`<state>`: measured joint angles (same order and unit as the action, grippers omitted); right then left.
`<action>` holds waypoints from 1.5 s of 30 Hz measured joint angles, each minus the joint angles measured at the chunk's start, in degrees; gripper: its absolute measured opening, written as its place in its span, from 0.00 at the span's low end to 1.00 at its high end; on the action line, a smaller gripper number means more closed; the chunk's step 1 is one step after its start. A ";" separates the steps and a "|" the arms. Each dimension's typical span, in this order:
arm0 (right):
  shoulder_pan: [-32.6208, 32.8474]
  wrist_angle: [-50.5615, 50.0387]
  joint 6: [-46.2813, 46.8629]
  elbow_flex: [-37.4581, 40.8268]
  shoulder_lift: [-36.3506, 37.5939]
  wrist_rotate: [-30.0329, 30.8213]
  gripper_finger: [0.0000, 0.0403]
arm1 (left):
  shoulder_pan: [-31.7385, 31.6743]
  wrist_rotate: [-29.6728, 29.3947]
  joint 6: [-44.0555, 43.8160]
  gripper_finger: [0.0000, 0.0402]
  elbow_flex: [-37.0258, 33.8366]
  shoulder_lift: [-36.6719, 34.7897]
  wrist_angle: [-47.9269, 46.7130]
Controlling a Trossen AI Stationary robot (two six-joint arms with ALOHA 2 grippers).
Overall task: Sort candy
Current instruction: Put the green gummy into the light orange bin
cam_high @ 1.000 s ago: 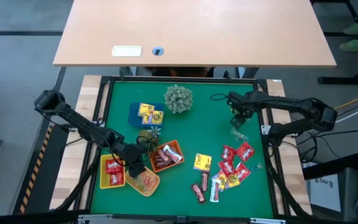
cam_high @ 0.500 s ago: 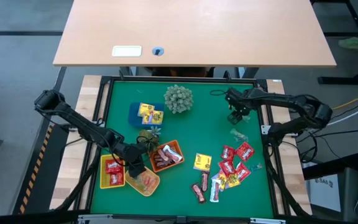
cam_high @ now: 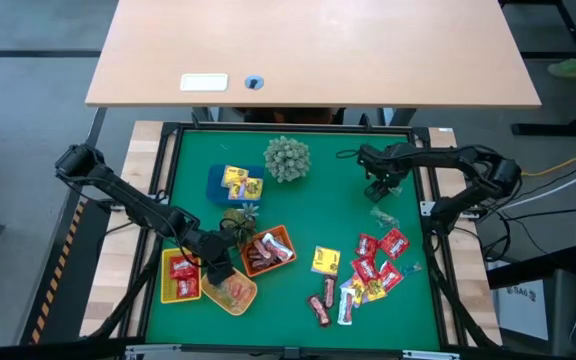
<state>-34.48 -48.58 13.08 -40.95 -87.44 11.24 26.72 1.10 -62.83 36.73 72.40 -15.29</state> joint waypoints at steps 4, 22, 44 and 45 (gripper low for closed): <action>0.00 0.27 -0.90 0.04 -0.07 -1.35 0.36 | -0.01 -1.02 0.02 0.28 -0.02 0.00 0.41; 0.13 1.15 -3.13 -5.36 -0.39 -27.83 0.07 | -0.05 -7.18 12.22 0.28 0.09 0.00 26.77; 29.94 62.24 -1.00 -10.73 -0.26 -44.52 0.08 | -3.65 -23.67 44.45 0.28 0.07 0.00 35.48; 30.82 65.95 -1.06 -10.73 -0.26 -43.59 0.08 | -3.99 -23.66 45.16 0.28 0.07 0.02 35.59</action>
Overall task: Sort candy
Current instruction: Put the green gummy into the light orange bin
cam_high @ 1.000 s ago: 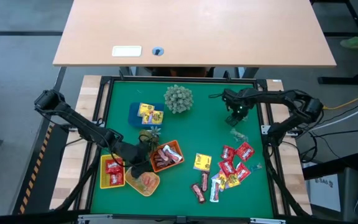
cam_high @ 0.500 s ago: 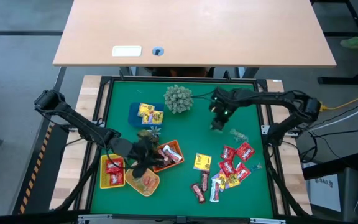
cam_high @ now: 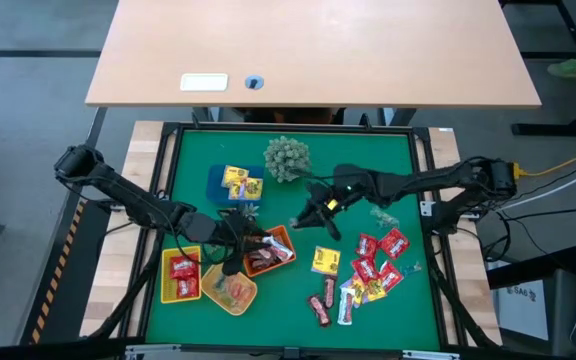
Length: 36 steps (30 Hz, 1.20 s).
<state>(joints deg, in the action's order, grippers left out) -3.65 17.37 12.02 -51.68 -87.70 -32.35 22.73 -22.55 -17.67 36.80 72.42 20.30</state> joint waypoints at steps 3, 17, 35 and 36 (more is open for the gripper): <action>2.06 8.79 -0.44 -0.07 0.03 2.08 0.08 | -0.85 0.03 1.49 0.28 0.00 -0.02 0.10; 3.43 16.08 -0.49 -0.07 0.04 5.41 0.08 | -5.83 0.09 15.91 0.28 0.00 0.00 9.50; 3.40 17.24 -0.51 -0.07 0.07 5.37 0.08 | -10.83 8.58 21.27 0.28 -0.09 6.03 19.64; 3.40 17.24 -0.51 -0.07 0.07 5.37 0.08 | -10.89 8.57 21.24 0.28 -0.09 6.03 19.66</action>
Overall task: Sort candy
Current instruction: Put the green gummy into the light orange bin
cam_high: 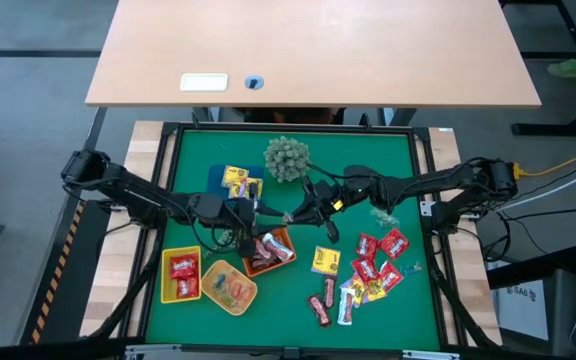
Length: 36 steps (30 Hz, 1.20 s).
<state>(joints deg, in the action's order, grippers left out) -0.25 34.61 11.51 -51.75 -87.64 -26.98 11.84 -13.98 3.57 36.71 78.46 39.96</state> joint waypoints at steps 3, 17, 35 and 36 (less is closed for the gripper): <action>0.00 -0.02 0.00 0.00 0.00 0.00 0.08 | 0.01 0.00 0.04 0.26 0.00 0.00 -0.01; -0.04 -0.37 0.28 0.00 0.00 -0.04 0.08 | 0.04 0.15 -0.24 0.01 0.00 0.00 -0.26; -0.13 -5.92 0.45 -0.02 1.79 -6.26 0.58 | 6.89 6.68 -18.30 0.00 0.02 -6.03 -20.57; -0.15 -7.63 0.45 -0.02 1.92 -6.80 0.59 | 7.72 9.75 -21.85 0.00 0.02 -6.31 -23.09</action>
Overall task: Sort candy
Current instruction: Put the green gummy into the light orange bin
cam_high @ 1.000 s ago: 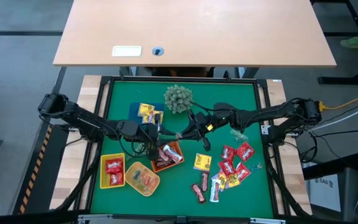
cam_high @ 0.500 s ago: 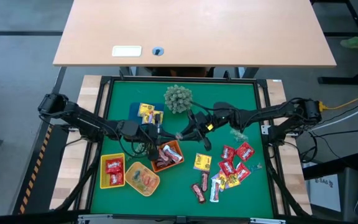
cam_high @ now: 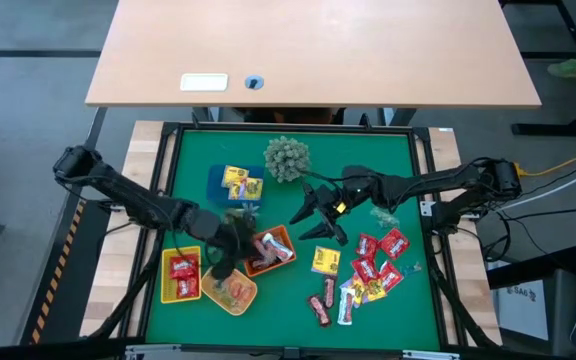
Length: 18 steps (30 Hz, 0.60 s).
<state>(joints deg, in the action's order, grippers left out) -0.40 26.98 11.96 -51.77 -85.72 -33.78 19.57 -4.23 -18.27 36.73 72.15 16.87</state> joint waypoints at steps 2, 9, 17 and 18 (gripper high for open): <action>0.00 -3.55 0.00 0.00 0.10 -0.33 0.60 | 1.78 6.15 -7.04 0.00 0.02 -0.04 -5.01; 0.01 -16.81 -0.04 0.00 0.09 1.11 0.60 | 8.81 16.99 -29.22 0.00 0.00 0.62 -15.94; 0.02 -20.26 -0.04 0.00 0.07 0.58 0.60 | 11.36 14.84 -44.95 0.00 0.00 0.58 -23.22; 0.02 -20.28 -0.04 0.00 0.07 0.06 0.60 | 11.50 14.82 -46.02 0.00 0.00 0.60 -24.31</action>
<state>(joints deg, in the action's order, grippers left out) -0.38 6.70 11.92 -51.77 -85.65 -33.72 31.06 10.58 -64.30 36.73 72.75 -7.44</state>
